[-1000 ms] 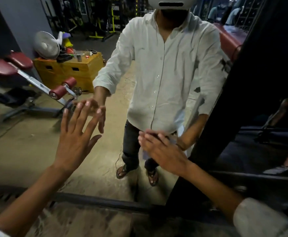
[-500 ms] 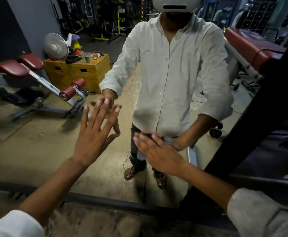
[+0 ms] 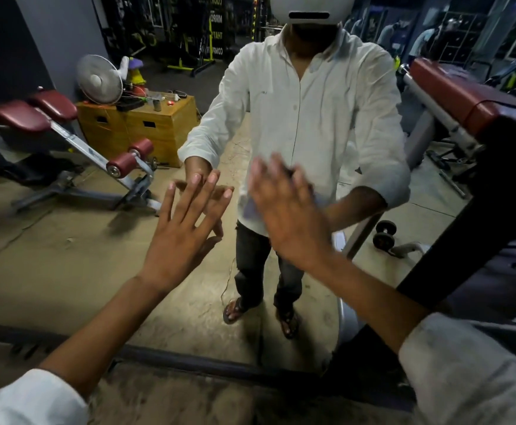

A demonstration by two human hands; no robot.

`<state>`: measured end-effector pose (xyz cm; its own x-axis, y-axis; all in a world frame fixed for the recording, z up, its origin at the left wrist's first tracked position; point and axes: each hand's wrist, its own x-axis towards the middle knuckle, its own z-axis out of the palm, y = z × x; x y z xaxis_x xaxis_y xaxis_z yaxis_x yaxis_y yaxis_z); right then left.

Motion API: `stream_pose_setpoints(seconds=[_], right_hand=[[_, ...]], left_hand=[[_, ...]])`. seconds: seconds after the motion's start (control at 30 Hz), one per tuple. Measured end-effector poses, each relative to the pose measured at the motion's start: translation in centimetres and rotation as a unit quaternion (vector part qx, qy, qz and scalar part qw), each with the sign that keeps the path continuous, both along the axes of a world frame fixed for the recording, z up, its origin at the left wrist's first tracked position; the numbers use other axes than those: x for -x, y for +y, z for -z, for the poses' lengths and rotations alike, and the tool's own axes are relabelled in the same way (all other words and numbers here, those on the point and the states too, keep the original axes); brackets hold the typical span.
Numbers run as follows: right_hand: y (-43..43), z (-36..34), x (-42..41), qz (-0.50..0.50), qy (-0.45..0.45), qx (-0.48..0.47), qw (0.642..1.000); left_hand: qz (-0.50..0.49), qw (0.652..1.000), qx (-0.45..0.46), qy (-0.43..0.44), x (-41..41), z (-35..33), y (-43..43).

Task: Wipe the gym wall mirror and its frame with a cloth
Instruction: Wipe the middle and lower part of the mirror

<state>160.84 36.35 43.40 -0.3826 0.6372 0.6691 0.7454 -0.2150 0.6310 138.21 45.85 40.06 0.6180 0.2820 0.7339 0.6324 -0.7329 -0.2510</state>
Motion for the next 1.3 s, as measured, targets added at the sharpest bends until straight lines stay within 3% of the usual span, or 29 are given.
stream_pose_setpoints(seconds=[0.13, 0.2, 0.27, 0.4, 0.47, 0.57, 0.7, 0.83, 0.87, 0.93, 1.0, 1.07, 1.17, 1.3], right_hand=[[-0.9, 10.2, -0.2, -0.019, -0.157, 0.135, 0.978], [-2.0, 11.2, -1.0, -0.010, -0.176, 0.190, 0.966], [-2.2, 9.3, -1.8, -0.015, -0.194, 0.156, 0.968], [-0.2, -1.0, -1.4, -0.019, -0.051, -0.012, 0.998], [1.0, -4.8, 0.1, -0.034, 0.037, -0.041, 0.998], [2.9, -5.4, 3.7, -0.044, 0.073, -0.043, 0.995], [4.8, 3.0, 7.0, -0.057, -0.051, 0.051, 0.996], [2.6, 12.1, 4.9, -0.048, -0.201, 0.214, 0.955], [1.8, 13.0, 4.1, -0.035, -0.201, 0.237, 0.950], [1.2, 12.1, 3.0, -0.034, -0.107, 0.205, 0.972], [1.9, 8.0, 2.5, -0.054, -0.025, 0.111, 0.992], [3.1, 2.6, 2.4, -0.083, -0.003, 0.028, 0.996], [4.5, -3.2, 4.3, -0.134, 0.127, 0.000, 0.983], [6.0, -1.5, 8.5, -0.098, 0.057, -0.007, 0.994]], left_hand=[[0.010, 0.999, -0.008, 0.033, 0.8, -0.4, 0.4], [0.005, 0.999, -0.014, 0.044, 1.8, -0.5, 0.9], [-0.015, 1.000, -0.003, 0.027, 3.4, -0.6, 1.6], [-0.053, 0.998, 0.034, -0.027, 6.4, -1.5, 3.7], [-0.045, 0.998, 0.040, -0.026, 6.5, -1.7, 4.2], [-0.035, 0.998, 0.036, -0.022, 6.5, -1.6, 4.5], [-0.037, 0.999, 0.021, -0.023, 6.8, -1.6, 4.5], [-0.042, 0.999, 0.019, 0.008, 7.3, -1.8, 4.7], [-0.045, 0.999, 0.017, 0.017, 7.5, -1.8, 4.8], [-0.052, 0.998, 0.013, 0.031, 7.8, -1.9, 4.9], [-0.056, 0.998, 0.010, 0.037, 7.7, -1.8, 5.0], [-0.058, 0.997, 0.012, 0.041, 7.5, -1.6, 5.0], [-0.054, 0.998, 0.006, 0.042, 7.7, -1.7, 5.2], [-0.056, 0.998, -0.005, 0.011, 8.6, -1.4, 5.4]])
